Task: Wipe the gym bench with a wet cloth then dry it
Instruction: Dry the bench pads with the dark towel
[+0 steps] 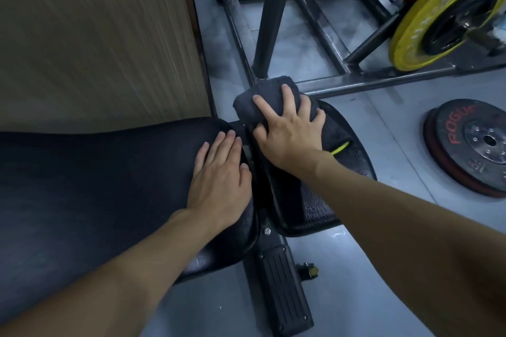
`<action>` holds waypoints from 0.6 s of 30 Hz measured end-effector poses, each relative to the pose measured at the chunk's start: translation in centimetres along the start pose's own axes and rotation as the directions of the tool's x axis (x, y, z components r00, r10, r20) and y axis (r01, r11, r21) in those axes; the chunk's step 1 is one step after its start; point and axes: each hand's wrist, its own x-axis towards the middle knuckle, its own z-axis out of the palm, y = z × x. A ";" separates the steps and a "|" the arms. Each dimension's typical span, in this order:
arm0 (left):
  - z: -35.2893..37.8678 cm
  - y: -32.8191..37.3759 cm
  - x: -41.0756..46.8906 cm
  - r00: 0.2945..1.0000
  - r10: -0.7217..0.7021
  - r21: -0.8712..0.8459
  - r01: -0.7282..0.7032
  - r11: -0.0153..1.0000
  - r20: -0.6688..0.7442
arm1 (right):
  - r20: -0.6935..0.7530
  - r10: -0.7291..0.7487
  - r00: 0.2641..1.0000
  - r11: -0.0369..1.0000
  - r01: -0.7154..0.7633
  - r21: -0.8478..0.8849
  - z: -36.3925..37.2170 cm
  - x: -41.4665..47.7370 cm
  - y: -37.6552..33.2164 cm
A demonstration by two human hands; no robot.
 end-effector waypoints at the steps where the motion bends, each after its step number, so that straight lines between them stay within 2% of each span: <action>1: 0.0 0.1 0.0 1.000 -0.003 -0.010 0.003 1.000 -0.007 | -0.009 -0.007 1.000 1.000 0.007 -0.015 0.0 -0.3 0.1; 5: -0.3 0.5 0.1 0.999 -0.025 -0.053 0.024 0.998 -0.019 | -0.041 -0.089 0.995 0.996 0.089 -0.014 0.1 -3.7 1.2; 10: -0.3 2.6 -0.4 0.998 -0.060 -0.032 0.061 0.998 0.022 | -0.102 -0.111 0.989 0.993 0.115 0.036 0.0 -11.2 4.1; 13: 0.1 4.1 -1.1 0.998 0.011 -0.020 -0.010 1.000 0.067 | -0.126 -0.109 0.986 0.994 0.112 0.012 0.0 -13.5 5.6; 15: 0.3 4.2 -1.3 0.998 0.037 -0.025 -0.036 0.999 0.047 | -0.152 -0.093 0.984 0.995 0.098 0.021 0.1 -12.9 5.9; 18: 0.1 3.0 -1.0 0.993 0.115 0.114 -0.113 0.987 -0.014 | -0.194 -0.047 0.980 0.999 0.049 0.007 0.4 -9.1 6.4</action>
